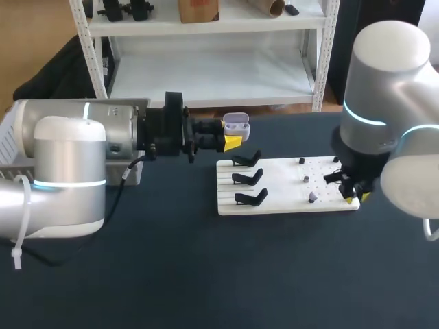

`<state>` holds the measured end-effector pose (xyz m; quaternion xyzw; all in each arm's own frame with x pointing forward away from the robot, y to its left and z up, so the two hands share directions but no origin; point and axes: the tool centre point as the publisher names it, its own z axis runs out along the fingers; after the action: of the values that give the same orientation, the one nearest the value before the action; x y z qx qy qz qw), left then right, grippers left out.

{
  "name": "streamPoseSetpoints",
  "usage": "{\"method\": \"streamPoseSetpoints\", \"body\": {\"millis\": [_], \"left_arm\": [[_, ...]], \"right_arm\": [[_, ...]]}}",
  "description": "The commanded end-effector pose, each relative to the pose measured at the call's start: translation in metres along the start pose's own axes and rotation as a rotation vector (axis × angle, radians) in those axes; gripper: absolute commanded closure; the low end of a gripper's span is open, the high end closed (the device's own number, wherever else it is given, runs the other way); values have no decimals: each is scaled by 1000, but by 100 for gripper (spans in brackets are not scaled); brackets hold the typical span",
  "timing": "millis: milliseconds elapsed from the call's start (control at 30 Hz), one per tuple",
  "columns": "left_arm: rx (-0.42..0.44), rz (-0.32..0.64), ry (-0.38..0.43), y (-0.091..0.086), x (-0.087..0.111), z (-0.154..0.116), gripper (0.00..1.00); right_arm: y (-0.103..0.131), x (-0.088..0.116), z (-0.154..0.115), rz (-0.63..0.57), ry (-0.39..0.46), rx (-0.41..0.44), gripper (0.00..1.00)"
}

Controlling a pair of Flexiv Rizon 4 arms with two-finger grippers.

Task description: Pick up each earbud case from the left stands, insert the matching earbuds, close the lid, and place the case in the box.

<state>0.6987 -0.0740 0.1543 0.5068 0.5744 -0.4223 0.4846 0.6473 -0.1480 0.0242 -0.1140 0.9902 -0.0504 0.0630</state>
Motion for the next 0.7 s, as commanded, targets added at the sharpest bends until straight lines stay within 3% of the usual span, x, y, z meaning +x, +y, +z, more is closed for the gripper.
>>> {"method": "streamPoseSetpoints", "body": {"millis": [33, 700], "left_arm": [[-5, 1, -4, -1, 1, 0, 100], [-5, 1, -4, -1, 1, 0, 100]], "right_arm": [[0, 0, 1, 6, 2, 4, 67], [4, -4, 4, 104, 11, 2, 70]]}}
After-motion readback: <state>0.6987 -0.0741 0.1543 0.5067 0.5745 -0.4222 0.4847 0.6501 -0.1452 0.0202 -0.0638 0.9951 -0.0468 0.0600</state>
